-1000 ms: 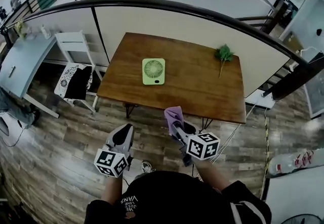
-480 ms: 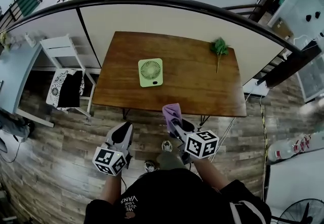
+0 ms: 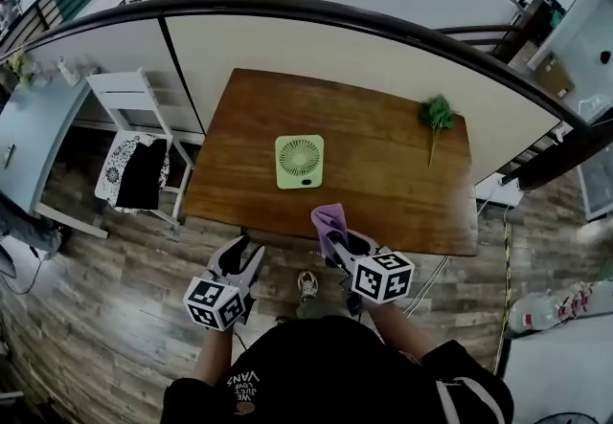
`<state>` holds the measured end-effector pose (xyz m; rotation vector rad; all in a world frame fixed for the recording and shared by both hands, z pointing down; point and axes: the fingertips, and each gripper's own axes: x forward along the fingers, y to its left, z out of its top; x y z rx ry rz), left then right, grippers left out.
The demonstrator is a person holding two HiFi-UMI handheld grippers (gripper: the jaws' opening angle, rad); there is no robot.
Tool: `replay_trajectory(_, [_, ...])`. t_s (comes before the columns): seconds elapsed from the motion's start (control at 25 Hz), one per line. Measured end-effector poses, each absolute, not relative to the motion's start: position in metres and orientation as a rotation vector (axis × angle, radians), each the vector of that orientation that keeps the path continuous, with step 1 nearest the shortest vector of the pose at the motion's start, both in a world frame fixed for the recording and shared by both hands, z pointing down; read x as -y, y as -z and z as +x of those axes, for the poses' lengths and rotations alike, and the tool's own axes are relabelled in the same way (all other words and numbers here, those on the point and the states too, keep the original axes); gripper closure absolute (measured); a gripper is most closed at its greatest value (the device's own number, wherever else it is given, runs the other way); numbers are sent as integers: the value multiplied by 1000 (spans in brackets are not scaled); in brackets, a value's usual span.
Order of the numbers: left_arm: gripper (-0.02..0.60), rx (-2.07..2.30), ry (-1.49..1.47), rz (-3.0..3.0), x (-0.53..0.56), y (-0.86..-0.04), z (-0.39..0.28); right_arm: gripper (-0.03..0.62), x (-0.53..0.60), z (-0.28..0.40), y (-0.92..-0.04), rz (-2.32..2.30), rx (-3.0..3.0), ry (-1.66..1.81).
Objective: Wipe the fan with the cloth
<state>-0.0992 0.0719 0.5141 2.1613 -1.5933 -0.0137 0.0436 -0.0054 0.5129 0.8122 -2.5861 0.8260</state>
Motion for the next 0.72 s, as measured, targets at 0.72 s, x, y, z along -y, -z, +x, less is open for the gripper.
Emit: replay_trajectory(0.72, [402, 1598, -108, 2006, 35, -581, -103, 493, 110, 24, -554, 583, 2525, -755])
